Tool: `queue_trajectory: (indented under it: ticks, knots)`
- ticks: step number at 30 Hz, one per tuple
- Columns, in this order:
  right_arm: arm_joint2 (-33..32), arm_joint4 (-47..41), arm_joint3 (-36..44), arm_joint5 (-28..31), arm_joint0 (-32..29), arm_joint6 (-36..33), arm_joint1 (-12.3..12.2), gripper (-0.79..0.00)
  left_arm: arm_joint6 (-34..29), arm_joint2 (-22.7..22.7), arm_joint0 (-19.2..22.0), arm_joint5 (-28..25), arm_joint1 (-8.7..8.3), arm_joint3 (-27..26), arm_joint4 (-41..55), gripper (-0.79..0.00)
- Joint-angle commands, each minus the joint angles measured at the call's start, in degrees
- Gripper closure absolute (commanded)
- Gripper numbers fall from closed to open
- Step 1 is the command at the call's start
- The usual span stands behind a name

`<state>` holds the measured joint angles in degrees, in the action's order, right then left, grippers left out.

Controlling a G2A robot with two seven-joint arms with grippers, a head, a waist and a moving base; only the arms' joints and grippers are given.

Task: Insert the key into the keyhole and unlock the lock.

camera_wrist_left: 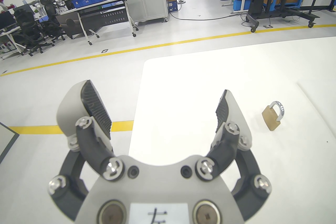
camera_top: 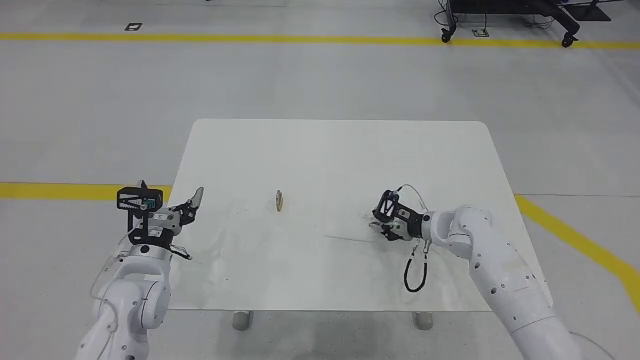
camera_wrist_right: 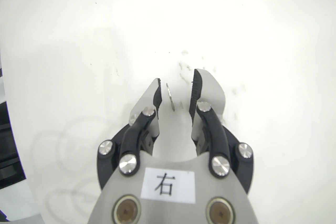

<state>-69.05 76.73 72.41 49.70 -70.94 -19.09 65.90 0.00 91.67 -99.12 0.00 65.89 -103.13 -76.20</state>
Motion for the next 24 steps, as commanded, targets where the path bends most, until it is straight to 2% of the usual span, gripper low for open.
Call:
queue_trajectory:
  ticks: [1, 12, 18, 24]
  knots:
    - [-0.09, 0.31, 0.16, 0.16, -0.14, 0.36, -0.15, 0.0, 0.0, 0.0, 0.0, 0.0, 0.0, 0.0, 0.0, -0.785]
    - [0.3, 4.45, 2.51, -0.84, -0.56, 1.51, -0.9, 0.0, 0.0, 0.0, 0.0, 0.0, 0.0, 0.0, 0.0, -0.785]
    - [-0.28, 9.92, 6.62, -1.17, -0.65, 4.16, -1.67, 0.0, 0.0, 0.0, 0.0, 0.0, 0.0, 0.0, 0.0, -0.785]
    - [-0.62, 11.41, 8.8, -1.0, -0.36, 4.74, -2.09, 0.0, 0.0, 0.0, 0.0, 0.0, 0.0, 0.0, 0.0, -0.785]
